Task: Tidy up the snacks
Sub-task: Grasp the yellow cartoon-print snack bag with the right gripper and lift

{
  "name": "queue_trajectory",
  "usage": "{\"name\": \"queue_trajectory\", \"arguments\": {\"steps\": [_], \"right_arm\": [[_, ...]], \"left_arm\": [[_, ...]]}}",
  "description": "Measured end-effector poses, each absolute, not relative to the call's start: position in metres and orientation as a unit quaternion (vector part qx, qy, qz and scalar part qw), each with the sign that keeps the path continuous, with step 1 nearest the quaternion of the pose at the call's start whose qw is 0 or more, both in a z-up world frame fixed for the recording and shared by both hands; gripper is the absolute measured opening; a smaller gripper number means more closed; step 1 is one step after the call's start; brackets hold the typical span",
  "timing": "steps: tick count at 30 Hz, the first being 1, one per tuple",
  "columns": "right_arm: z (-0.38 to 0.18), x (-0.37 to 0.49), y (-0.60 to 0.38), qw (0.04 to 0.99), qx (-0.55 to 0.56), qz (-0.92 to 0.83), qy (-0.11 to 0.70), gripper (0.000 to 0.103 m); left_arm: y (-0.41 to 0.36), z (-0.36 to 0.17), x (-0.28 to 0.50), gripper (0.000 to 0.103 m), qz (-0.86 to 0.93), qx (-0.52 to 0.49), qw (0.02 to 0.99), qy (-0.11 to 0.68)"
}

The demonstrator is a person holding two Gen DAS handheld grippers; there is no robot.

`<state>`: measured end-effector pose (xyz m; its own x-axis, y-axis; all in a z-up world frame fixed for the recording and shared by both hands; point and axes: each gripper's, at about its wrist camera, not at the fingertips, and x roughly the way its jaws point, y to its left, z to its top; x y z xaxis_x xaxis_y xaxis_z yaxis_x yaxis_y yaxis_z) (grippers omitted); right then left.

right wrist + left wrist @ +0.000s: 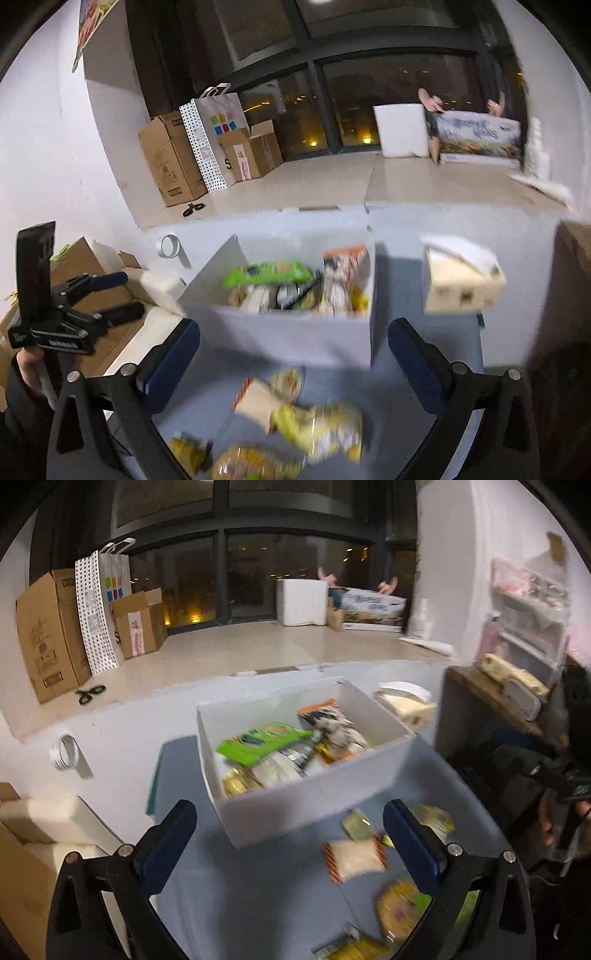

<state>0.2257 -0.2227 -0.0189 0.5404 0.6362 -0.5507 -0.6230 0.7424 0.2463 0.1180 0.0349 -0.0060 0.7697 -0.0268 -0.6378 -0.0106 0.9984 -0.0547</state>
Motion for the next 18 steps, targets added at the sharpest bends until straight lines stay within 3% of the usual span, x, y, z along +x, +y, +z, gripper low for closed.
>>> {"name": "queue_trajectory", "arguments": {"steps": [5,10,18], "right_arm": [[-0.054,0.177,-0.255,0.877,0.030,0.342,0.338,0.103],[-0.092,0.138,-0.278,0.877,0.039,0.326,0.350,0.103],[-0.129,0.175,-0.266,0.863,0.028,0.307,0.402,0.103]], "left_arm": [[0.027,-0.020,0.076,0.103,-0.020,-0.065,0.939,0.336],[0.013,-0.044,0.053,0.103,-0.018,-0.034,0.934,0.354],[0.011,-0.061,0.039,0.103,-0.043,-0.043,0.930,0.363]]}}
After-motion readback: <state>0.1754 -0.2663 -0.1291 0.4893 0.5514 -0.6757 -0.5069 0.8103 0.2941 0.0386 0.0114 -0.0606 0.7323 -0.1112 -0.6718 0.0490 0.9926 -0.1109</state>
